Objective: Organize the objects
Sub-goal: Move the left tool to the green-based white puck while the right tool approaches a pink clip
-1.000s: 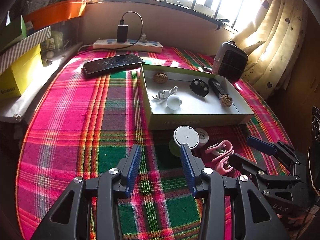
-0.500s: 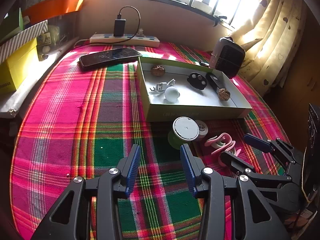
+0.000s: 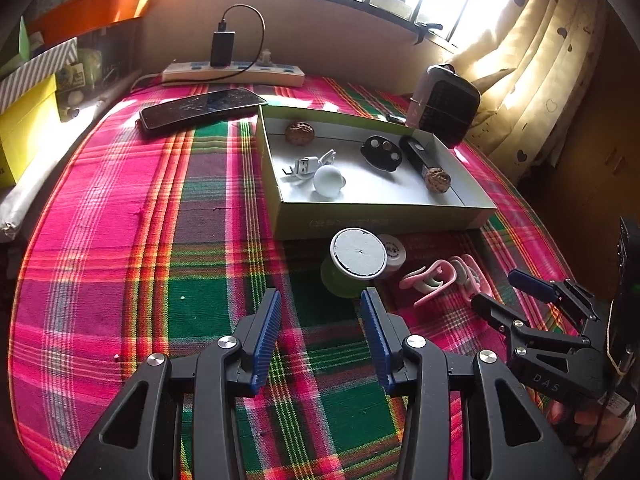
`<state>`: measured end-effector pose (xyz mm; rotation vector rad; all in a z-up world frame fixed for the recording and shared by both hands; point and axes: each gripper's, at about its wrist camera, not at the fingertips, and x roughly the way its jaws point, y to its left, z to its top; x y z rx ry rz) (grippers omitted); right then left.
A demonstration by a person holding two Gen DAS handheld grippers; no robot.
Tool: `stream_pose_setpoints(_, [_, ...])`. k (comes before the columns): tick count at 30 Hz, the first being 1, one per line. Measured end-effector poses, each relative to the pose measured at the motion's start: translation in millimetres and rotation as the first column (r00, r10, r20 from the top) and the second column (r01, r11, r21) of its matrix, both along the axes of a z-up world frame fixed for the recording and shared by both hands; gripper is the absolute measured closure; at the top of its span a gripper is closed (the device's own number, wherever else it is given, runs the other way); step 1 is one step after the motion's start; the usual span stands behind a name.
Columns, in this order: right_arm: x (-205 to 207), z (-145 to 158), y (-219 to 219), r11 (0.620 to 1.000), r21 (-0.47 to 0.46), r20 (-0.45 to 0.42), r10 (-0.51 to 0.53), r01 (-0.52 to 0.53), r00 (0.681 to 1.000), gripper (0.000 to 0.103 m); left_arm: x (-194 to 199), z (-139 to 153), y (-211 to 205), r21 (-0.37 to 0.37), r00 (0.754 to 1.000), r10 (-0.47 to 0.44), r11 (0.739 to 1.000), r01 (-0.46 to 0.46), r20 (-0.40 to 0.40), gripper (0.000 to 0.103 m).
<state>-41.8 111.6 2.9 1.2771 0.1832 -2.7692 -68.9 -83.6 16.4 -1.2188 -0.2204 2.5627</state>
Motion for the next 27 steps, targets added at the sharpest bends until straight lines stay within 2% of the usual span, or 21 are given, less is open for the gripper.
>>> stream_pose_setpoints(6, [-2, 0, 0, 0.999, -0.029, 0.001, 0.023, -0.023, 1.0, 0.037, -3, -1, 1, 0.004, 1.0, -0.009, 1.0, 0.009, 0.006, 0.063])
stream_pose_setpoints(13, [-14, -6, -3, 0.998, -0.045, 0.033, 0.043, -0.041, 0.999, 0.037, -8, -2, 6, 0.013, 1.0, -0.024, 1.0, 0.024, 0.009, 0.057])
stream_pose_setpoints(27, [-27, -7, 0, 0.996, -0.055, 0.048, 0.074, -0.071, 0.996, 0.037, -25, 3, 24, -0.025, 0.999, -0.037, 0.999, 0.037, 0.004, 0.055])
